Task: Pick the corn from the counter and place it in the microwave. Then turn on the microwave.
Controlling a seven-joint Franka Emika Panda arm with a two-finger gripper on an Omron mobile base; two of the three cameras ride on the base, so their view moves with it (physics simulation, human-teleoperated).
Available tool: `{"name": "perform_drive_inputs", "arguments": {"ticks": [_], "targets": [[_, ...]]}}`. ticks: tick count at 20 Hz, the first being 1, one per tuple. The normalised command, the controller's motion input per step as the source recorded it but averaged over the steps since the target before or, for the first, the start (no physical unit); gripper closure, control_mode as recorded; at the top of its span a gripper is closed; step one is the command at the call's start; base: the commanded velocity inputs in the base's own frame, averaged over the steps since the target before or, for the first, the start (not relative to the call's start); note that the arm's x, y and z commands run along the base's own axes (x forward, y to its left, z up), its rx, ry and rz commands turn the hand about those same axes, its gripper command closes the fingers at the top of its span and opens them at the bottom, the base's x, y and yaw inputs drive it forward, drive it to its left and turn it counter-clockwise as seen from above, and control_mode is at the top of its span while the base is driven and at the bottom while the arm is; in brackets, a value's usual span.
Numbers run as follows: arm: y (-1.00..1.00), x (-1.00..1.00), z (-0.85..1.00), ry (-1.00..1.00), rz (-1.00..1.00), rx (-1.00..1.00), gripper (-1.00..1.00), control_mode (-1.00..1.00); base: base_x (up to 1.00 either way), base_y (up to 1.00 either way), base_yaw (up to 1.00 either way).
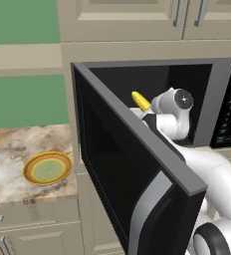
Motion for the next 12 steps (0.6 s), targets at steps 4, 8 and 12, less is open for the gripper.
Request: {"name": "perform_drive_inputs", "arguments": {"ticks": [4,8,12], "targets": [[0.09,0.32,-0.12,0.04,-0.01,0.0,1.0,-1.0,0.0,0.0,0.0],[0.06,0.26,-0.14,0.01,-0.01,0.0,1.0,-1.0,0.0,0.0,0.0],[0.04,0.19,-0.18,0.0,-0.02,0.0,1.0,-1.0,0.0,0.0,0.0]]}}
